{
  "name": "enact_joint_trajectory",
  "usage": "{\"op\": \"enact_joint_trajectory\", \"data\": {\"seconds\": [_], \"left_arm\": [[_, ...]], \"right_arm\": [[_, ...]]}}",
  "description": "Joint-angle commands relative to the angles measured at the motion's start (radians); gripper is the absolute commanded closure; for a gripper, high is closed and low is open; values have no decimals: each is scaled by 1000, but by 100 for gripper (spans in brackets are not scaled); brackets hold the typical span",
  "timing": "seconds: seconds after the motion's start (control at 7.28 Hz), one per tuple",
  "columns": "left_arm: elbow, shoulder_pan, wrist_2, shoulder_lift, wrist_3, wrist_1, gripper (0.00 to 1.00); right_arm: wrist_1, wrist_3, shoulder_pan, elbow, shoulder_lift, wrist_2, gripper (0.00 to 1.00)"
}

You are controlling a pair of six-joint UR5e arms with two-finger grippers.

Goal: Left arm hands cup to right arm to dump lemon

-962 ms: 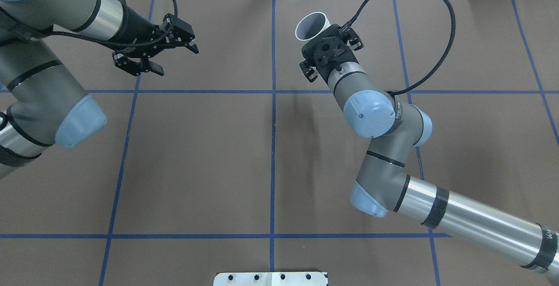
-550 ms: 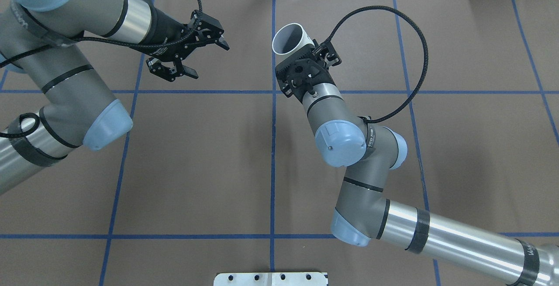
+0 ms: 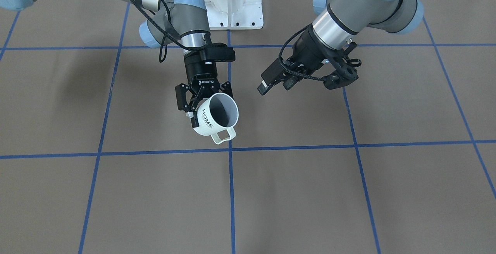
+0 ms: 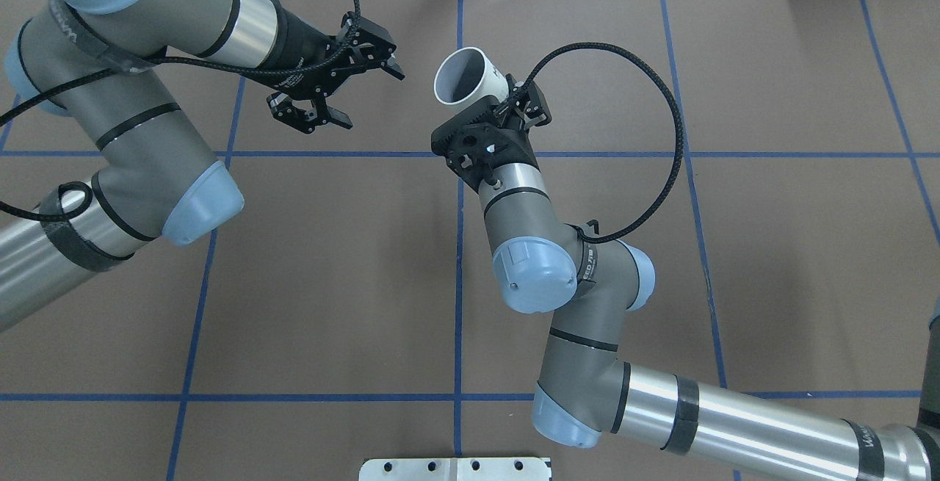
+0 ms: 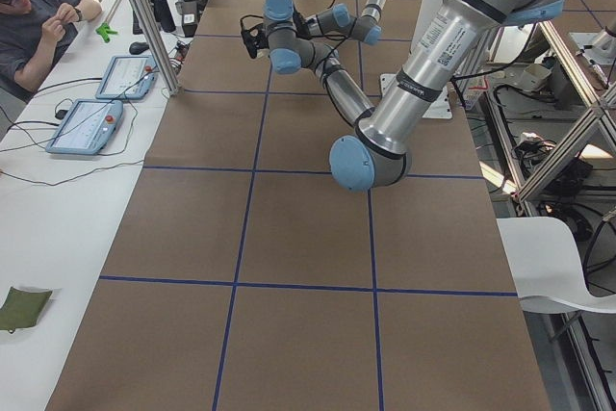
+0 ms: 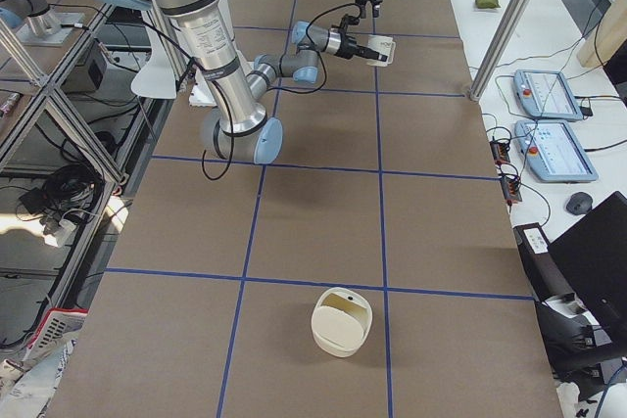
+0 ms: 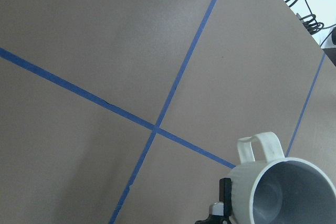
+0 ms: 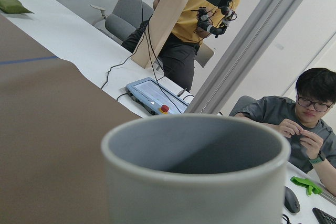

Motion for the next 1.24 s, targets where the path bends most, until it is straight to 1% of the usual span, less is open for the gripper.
{"op": "enact_joint_trajectory", "data": {"seconds": [0.0, 0.27, 0.55, 1.1], "left_arm": [[55, 2, -3, -54, 4, -1, 2], [82, 0, -3, -67, 11, -4, 7], [120, 6, -4, -72, 9, -45, 11], [111, 46, -9, -75, 12, -45, 16]], "right_arm": [[-7, -8, -19, -2, 2, -14, 94], [-14, -11, -40, -6, 8, -61, 94], [-20, -11, -45, -6, 16, -63, 94], [-20, -8, -45, -6, 17, -63, 94]]}}
